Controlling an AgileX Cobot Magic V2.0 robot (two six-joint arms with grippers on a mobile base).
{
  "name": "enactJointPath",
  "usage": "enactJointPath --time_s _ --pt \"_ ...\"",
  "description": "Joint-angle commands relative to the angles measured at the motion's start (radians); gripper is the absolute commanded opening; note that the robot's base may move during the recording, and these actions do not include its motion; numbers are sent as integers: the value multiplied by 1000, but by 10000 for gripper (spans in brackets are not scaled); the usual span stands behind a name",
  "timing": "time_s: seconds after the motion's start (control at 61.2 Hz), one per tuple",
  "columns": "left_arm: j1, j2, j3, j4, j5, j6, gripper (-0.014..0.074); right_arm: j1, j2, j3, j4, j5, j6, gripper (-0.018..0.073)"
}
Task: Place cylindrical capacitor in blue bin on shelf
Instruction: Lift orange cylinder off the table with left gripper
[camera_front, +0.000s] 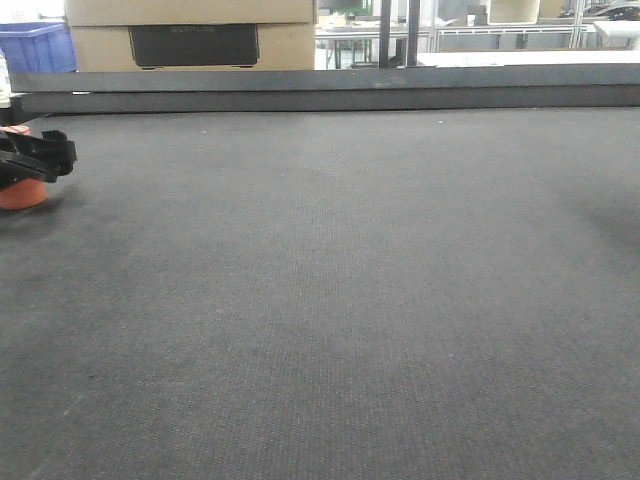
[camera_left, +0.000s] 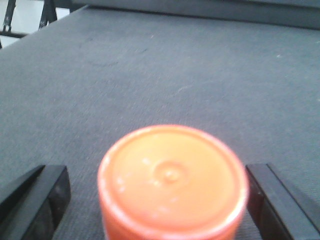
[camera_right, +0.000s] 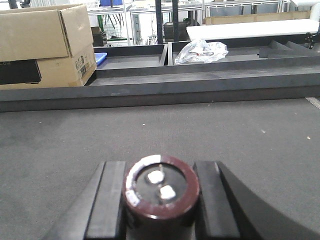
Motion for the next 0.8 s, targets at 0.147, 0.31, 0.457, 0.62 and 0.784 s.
enactJointPath --time_s 0.147,0.31,0.457,0.62,0.784 --pt "-2 0 -7 -45 -17 -5 339 4 -7 3 -16 -24 -1 -167" --pt "-2 -2 -7 -43 27 -5 -60 4 -7 3 -16 -24 -1 -167" --pt "-2 -61 -7 11 94 -3 -111 4 -7 0 -15 18 -1 -167" --pt "-2 -207 -38 105 299 -3 -111 4 -7 -33 -15 153 -1 -158" --pt "-4 -374 -145 117 685 -3 -111 4 -7 -97 -50 294 -1 -158"
